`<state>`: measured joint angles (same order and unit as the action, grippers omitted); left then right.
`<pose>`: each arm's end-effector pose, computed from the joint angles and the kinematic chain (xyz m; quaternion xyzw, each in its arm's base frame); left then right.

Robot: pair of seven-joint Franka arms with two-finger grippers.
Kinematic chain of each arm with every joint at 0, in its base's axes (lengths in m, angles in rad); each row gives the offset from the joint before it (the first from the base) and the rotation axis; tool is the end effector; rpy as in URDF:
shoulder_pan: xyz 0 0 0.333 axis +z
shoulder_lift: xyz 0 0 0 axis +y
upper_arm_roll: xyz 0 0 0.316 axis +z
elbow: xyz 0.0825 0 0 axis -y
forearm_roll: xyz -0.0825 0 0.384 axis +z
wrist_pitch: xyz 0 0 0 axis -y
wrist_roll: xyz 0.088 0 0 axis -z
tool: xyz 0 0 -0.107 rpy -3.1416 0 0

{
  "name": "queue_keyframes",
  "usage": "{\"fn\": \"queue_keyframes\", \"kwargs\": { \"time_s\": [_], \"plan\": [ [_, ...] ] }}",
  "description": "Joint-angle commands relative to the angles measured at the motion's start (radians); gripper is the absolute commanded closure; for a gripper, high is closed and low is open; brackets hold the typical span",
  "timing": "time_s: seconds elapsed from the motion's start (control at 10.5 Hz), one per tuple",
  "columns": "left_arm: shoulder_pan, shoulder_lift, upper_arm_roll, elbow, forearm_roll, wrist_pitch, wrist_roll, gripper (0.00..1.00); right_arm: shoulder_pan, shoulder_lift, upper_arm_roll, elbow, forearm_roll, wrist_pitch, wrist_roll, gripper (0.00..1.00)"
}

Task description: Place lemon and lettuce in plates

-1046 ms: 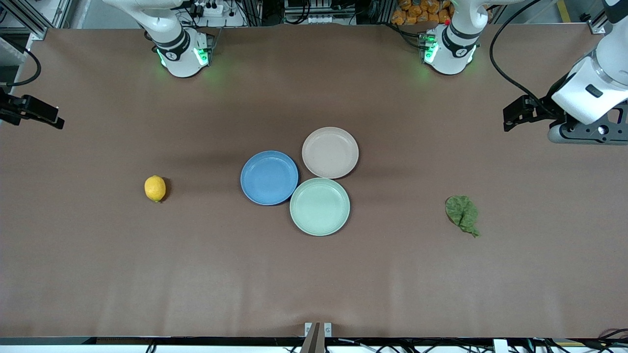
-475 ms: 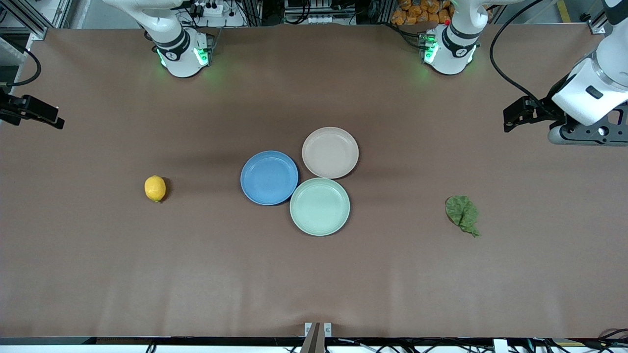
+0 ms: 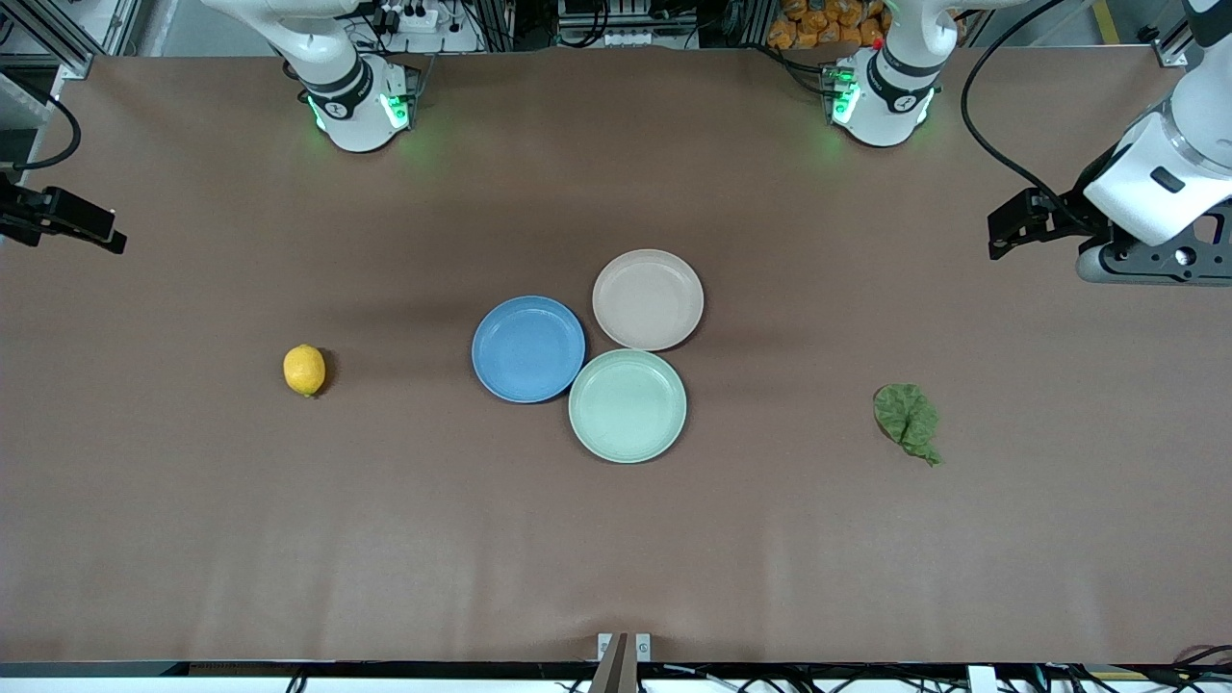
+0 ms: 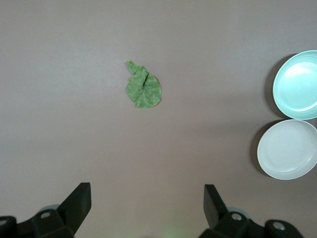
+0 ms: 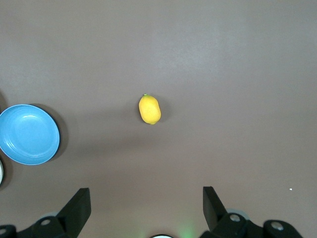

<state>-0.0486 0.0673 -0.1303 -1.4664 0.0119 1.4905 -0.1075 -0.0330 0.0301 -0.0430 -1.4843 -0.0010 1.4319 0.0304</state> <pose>0.5590 -0.0969 0.6290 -0.9991 0.0353 0.0209 0.0046 0.5480 -0.0414 0.6365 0.9977 -0.0532 -0.0412 0.0002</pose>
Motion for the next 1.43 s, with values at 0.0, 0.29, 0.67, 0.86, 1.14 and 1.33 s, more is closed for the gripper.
{"fn": "queue_keyframes", "kwargs": {
  "time_s": [0.0,0.29,0.67,0.86,1.14,1.33],
  "plan": [
    [0.003,-0.001,-0.003,0.015,0.002,-0.009,0.0,0.0,-0.01,0.008,0.006,0.019,0.013,-0.01,0.013,0.0],
    [-0.004,-0.001,-0.005,0.017,0.003,-0.009,0.002,0.0,-0.011,0.008,0.006,0.019,0.013,-0.008,0.009,0.0],
    [-0.001,0.005,-0.003,0.012,0.008,-0.003,0.002,0.0,-0.013,0.008,0.006,0.019,0.013,-0.008,0.008,0.0],
    [0.004,0.034,-0.003,-0.006,0.003,0.046,0.0,0.0,-0.011,0.008,0.006,0.019,0.013,-0.008,0.008,0.0],
    [0.013,0.104,-0.003,-0.012,0.002,0.115,-0.003,0.0,-0.011,0.008,0.006,0.019,0.013,-0.008,0.008,0.0],
    [0.013,0.14,-0.003,-0.055,0.002,0.193,-0.009,0.0,-0.01,0.008,0.008,0.019,0.015,-0.008,0.006,0.0]
  ]
}}
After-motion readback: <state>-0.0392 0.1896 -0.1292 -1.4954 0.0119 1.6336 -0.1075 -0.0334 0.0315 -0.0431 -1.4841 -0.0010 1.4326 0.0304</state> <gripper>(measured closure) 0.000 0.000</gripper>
